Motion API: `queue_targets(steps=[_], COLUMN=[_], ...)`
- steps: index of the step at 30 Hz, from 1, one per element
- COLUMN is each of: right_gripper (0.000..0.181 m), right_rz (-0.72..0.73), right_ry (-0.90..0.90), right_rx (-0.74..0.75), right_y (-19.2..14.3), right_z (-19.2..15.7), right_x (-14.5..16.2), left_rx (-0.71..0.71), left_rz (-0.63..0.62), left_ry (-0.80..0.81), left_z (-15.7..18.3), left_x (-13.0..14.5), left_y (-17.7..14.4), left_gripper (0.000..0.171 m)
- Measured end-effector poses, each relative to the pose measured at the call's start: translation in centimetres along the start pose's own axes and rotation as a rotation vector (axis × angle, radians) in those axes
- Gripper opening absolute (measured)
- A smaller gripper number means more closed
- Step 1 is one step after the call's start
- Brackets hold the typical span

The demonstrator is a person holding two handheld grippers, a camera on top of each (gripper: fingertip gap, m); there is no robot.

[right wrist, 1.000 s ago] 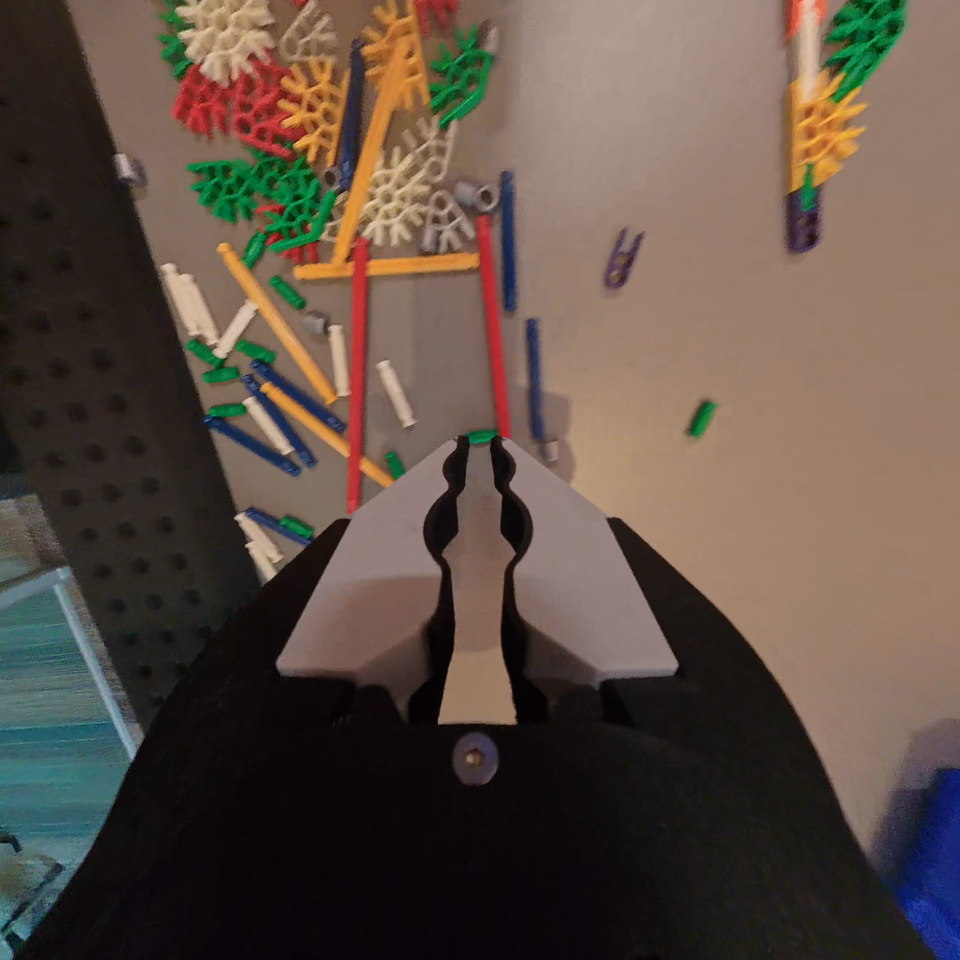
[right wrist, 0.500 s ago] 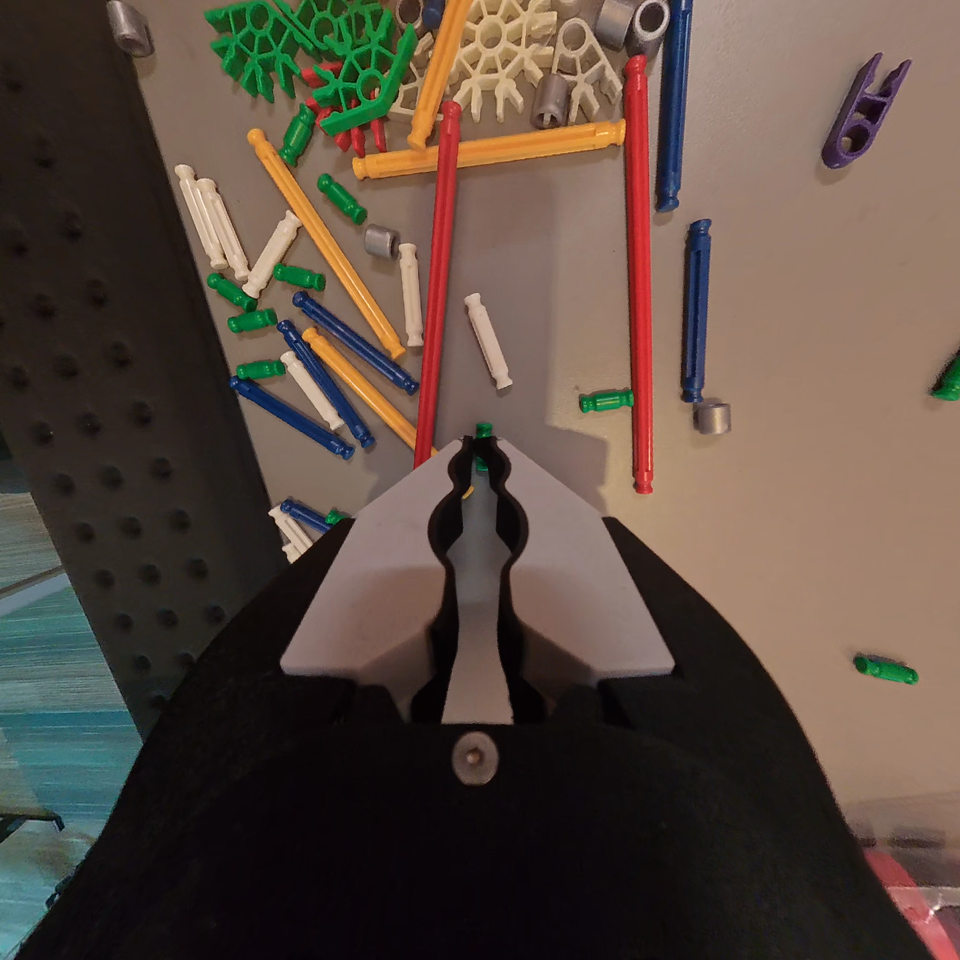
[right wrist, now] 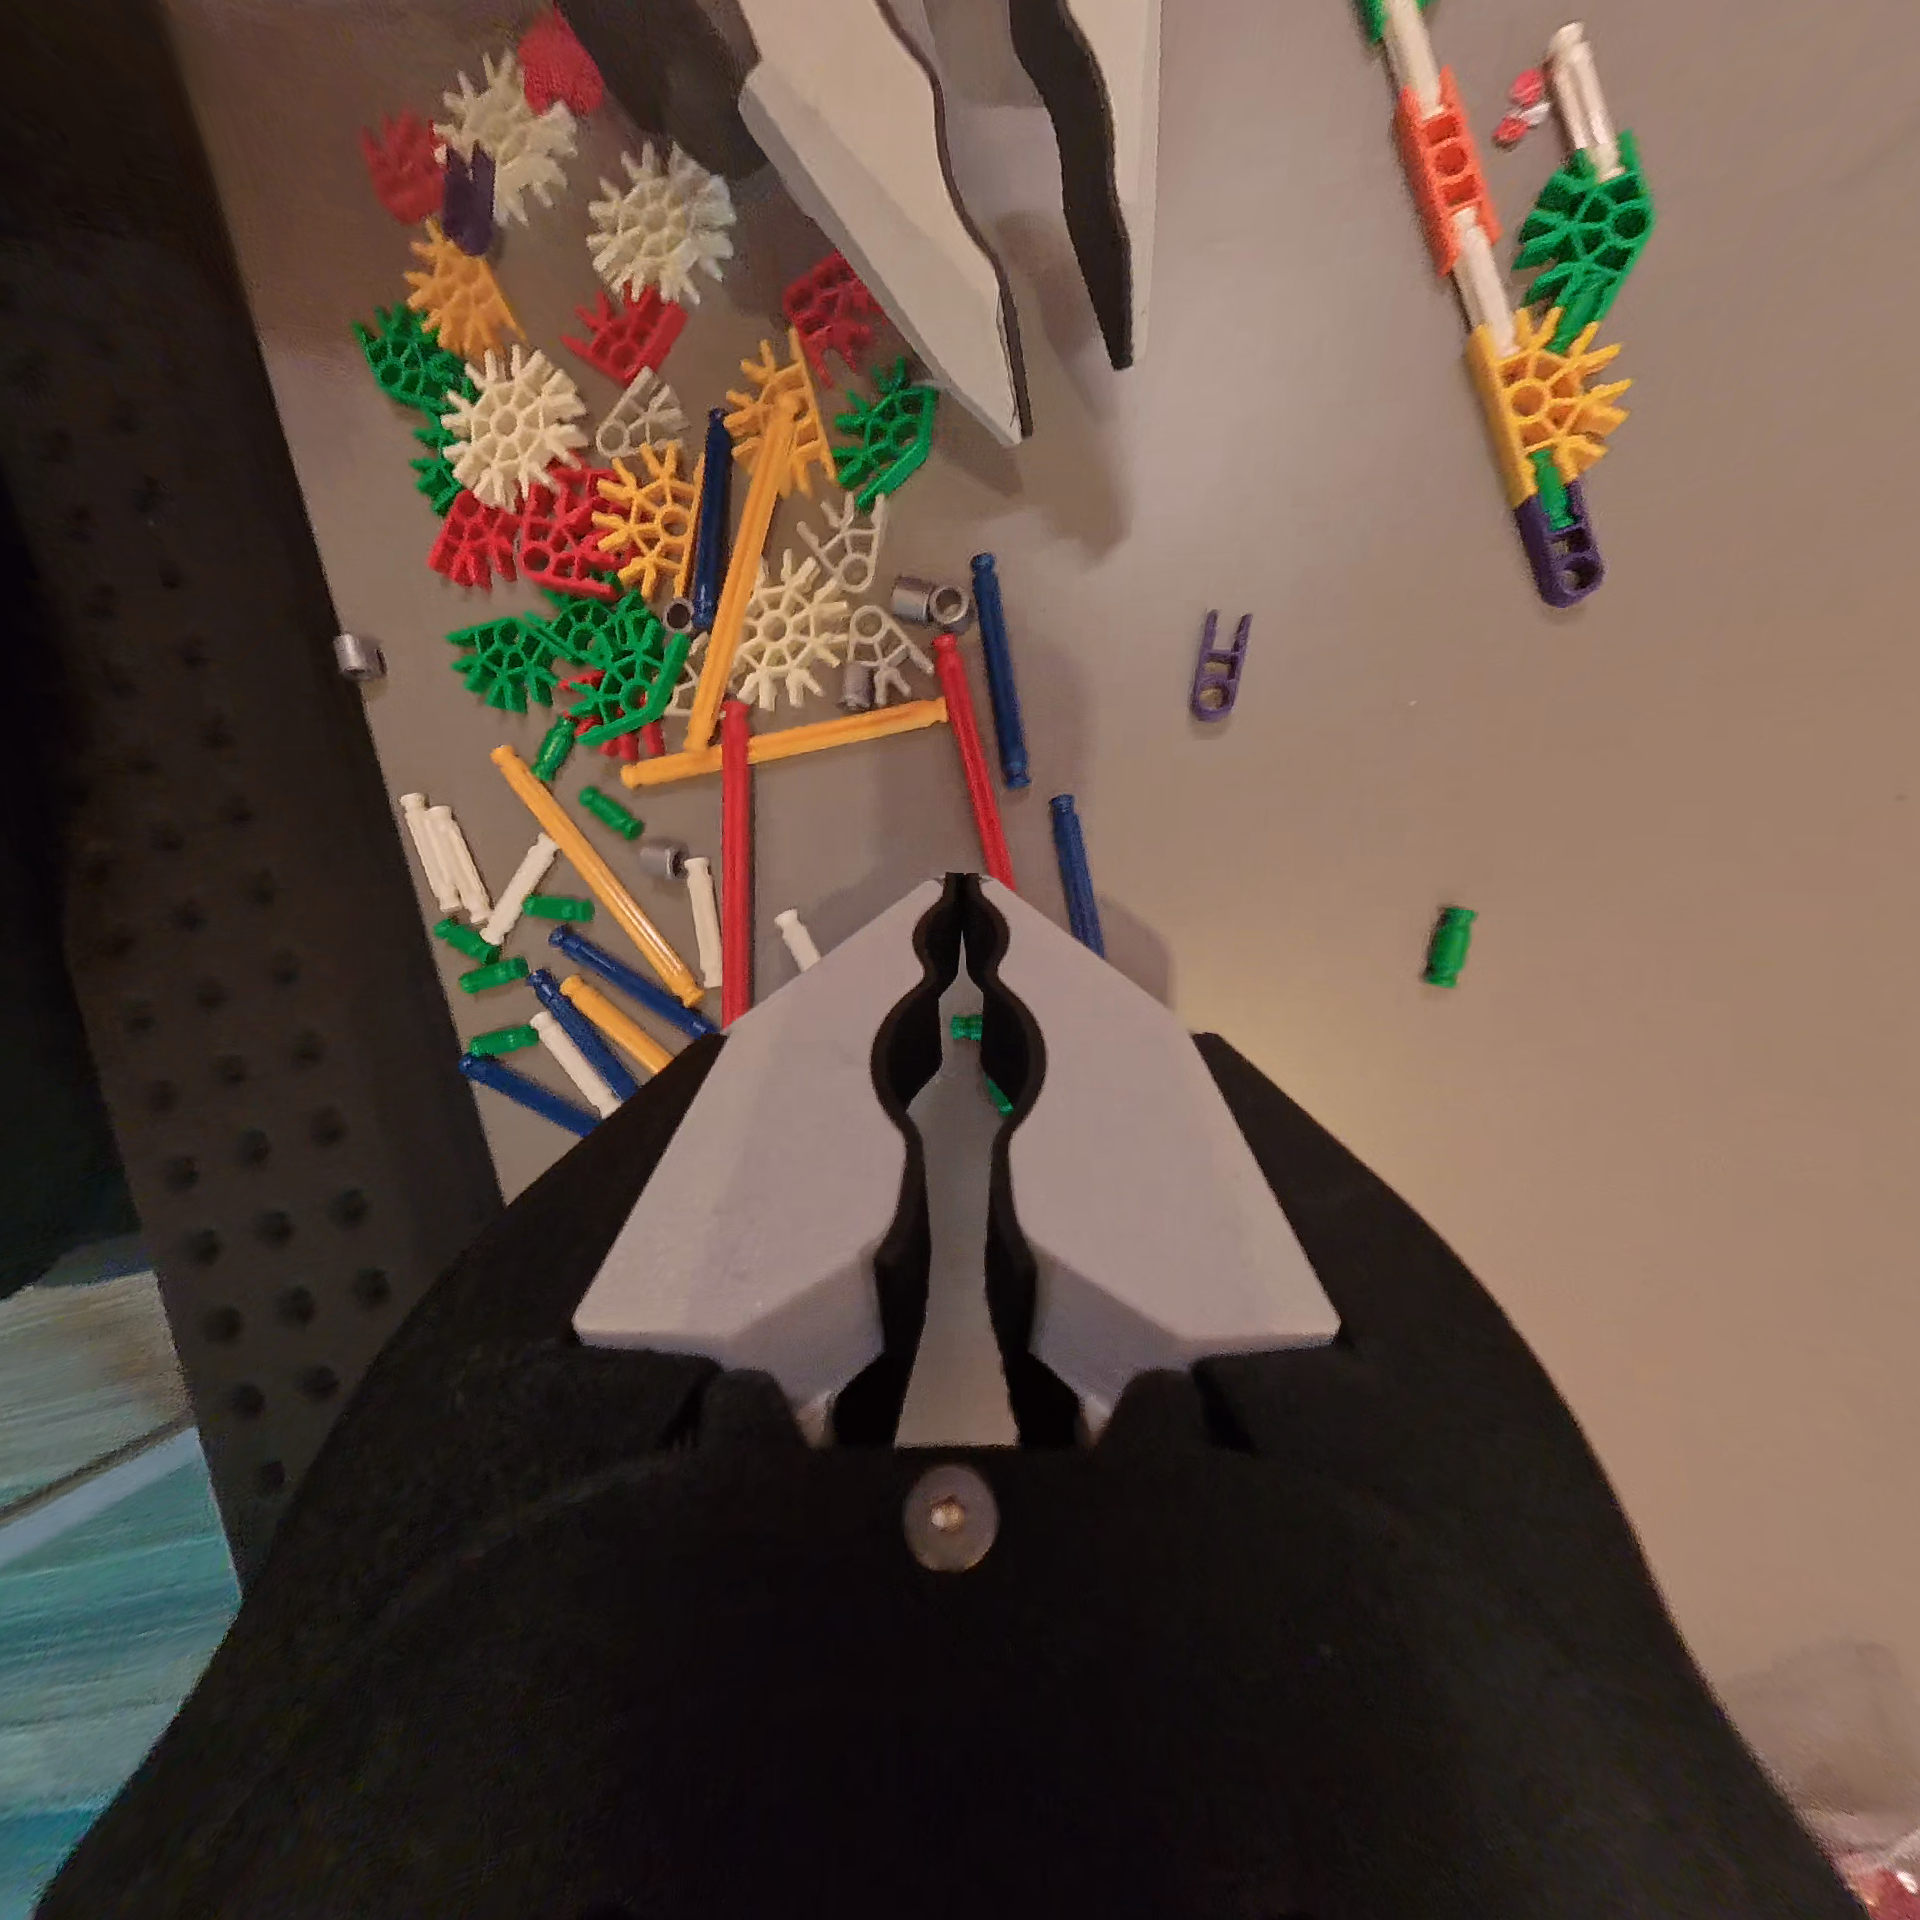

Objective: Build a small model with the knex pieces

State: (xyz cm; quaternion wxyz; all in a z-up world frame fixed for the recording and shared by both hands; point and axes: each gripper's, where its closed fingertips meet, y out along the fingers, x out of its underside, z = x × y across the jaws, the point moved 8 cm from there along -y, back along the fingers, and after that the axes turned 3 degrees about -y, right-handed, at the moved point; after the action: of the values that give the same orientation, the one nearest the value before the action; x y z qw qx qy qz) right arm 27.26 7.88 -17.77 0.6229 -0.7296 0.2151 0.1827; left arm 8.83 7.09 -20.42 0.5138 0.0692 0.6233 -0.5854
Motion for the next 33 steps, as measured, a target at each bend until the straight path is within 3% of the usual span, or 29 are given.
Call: queue_targets(steps=[8,12,17,21,29,33], right_gripper=[0.006,0.008,0.009,0.009,0.003,0.003], right_rz=[-0.004,-0.006,-0.009,-0.033,-0.033,0.052], right_ry=[0.115,0.144,0.075,0.022,0.012,0.028], right_rx=[0.089,0.100,0.141,0.181,0.133,0.129], right_y=[-3.1,-2.1,-0.2,0.6,1.1,-0.4], right_z=[0.3,-0.5,-0.7,-0.5,0.0,0.2], right_x=[3.5,5.3,5.7,5.8,5.8,3.6], left_rx=[-0.007,0.139,0.164,0.162,0.078,0.014], left_rz=[-0.055,-0.023,-0.099,-0.116,-0.082,-0.037], left_ry=[0.066,0.046,0.096,0.094,0.066,0.032], left_z=[-1.3,2.1,6.8,7.8,6.0,3.4], left_x=[-0.4,-2.5,-2.9,-2.4,-2.5,-2.2], left_y=[-0.1,1.1,4.8,6.2,4.7,2.7], left_gripper=[0.021,0.021,0.022,0.023,0.024,0.021])
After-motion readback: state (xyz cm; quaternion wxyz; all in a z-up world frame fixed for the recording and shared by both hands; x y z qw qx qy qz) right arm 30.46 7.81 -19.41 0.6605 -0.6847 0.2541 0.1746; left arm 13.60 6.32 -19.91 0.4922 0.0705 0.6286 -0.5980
